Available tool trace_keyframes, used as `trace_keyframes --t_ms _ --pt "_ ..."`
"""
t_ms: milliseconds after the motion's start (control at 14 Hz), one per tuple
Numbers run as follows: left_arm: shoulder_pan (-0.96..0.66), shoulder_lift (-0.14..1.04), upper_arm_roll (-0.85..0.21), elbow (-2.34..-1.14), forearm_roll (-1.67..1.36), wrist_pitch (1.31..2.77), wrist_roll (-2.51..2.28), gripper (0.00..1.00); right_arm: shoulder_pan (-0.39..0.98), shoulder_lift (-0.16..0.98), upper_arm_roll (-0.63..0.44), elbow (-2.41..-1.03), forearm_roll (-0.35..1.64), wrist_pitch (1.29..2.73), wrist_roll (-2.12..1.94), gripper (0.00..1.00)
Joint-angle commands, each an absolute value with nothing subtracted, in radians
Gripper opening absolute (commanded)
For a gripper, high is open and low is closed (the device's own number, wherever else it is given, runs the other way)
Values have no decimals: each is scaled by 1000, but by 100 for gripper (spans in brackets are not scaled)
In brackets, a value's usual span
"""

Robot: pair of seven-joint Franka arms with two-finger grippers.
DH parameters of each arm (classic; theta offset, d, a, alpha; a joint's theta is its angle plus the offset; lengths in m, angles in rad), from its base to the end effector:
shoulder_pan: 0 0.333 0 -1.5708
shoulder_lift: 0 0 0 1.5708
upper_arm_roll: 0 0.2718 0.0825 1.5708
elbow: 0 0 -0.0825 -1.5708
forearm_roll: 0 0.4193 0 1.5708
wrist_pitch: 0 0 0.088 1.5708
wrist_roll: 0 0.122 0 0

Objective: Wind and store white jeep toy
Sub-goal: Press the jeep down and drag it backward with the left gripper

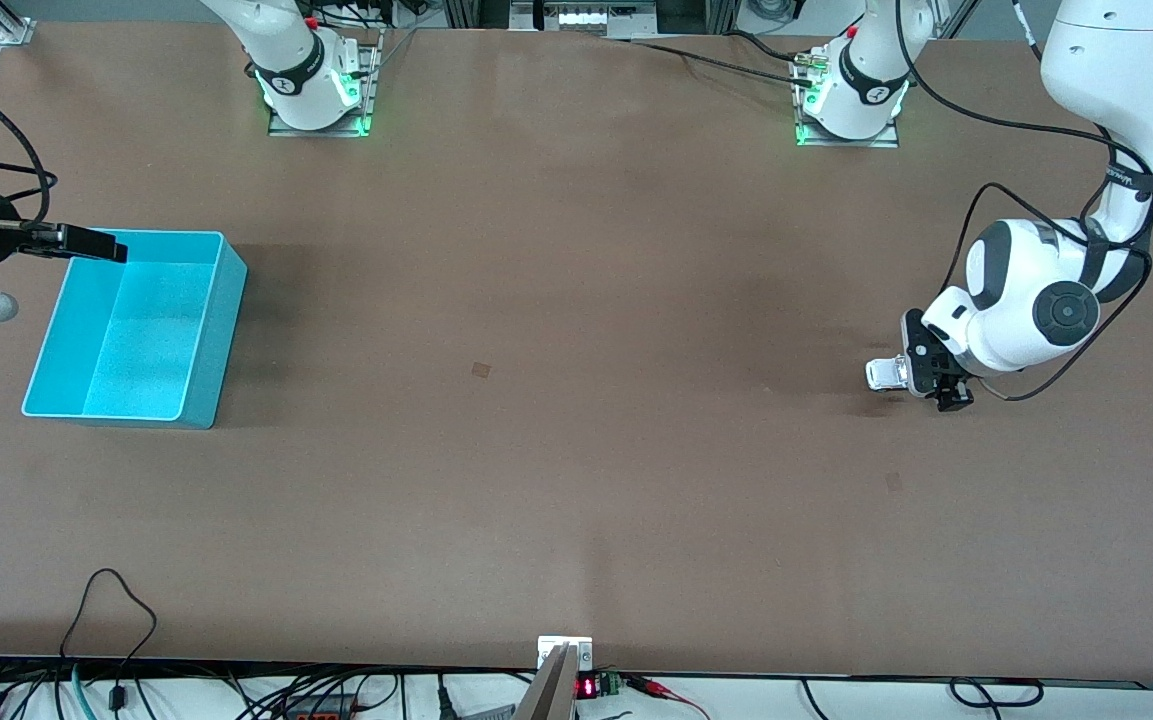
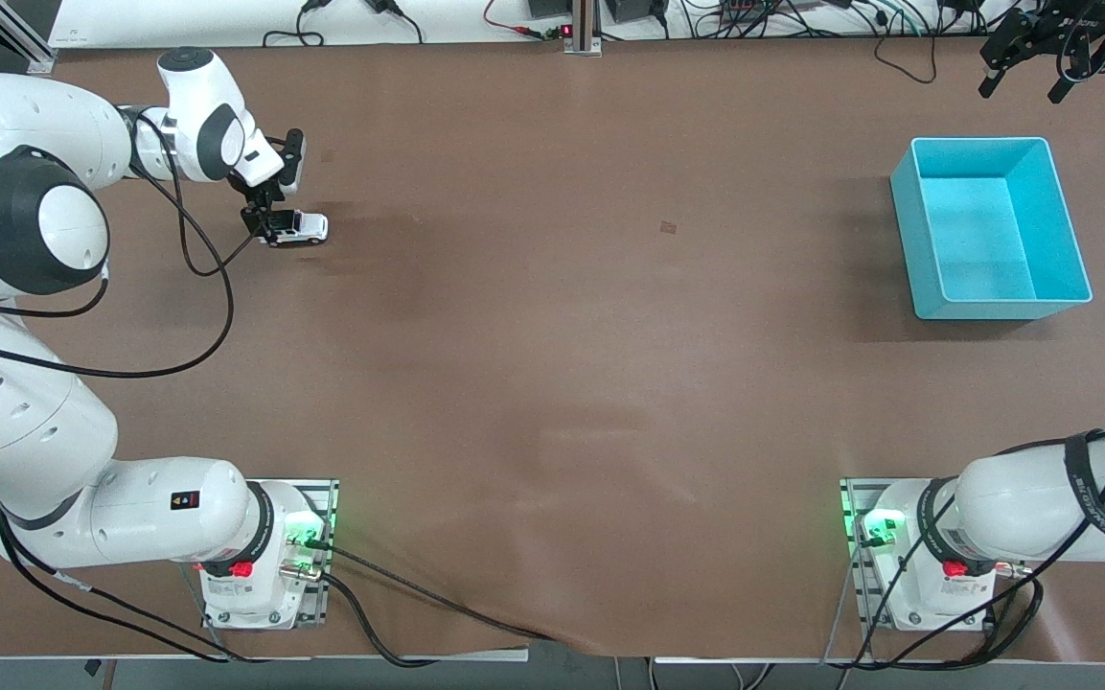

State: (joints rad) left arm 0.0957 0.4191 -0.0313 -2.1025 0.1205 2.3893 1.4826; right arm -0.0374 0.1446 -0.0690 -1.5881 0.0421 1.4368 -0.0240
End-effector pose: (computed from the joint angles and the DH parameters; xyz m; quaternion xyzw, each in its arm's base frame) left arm 0.5668 0.0377 0.1220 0.7264 -0.6834 -0.0691 0.0232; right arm 0.5939 -0.0561 0.4618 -0.9881 0.0414 0.1459 0.0256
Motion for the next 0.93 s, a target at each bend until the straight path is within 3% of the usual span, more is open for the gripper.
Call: trace_keyframes --t_ms 0,215,358,573,716,859 --pt "106 423 -40 -2126 144 2430 1496 100 -48 150 -66 -1574 61 1414 -26 100" --pt "112 425 -40 -2154 144 2465 1496 100 -49 150 -66 -1574 61 1401 -26 100" --pt "112 425 -40 -2155 144 2465 1511 94 -55 150 -67 -1574 61 1399 -26 100" --pt "114 423 -40 -2154 144 2474 1603 78 -61 152 -67 -1574 63 1397 -37 100" --pt "113 423 -40 -2149 144 2476 1638 54 -61 153 -66 -1574 63 1401 -38 100" --pt "114 423 -40 -2145 143 2476 1637 46 -61 155 -66 -1574 63 1401 -38 100"
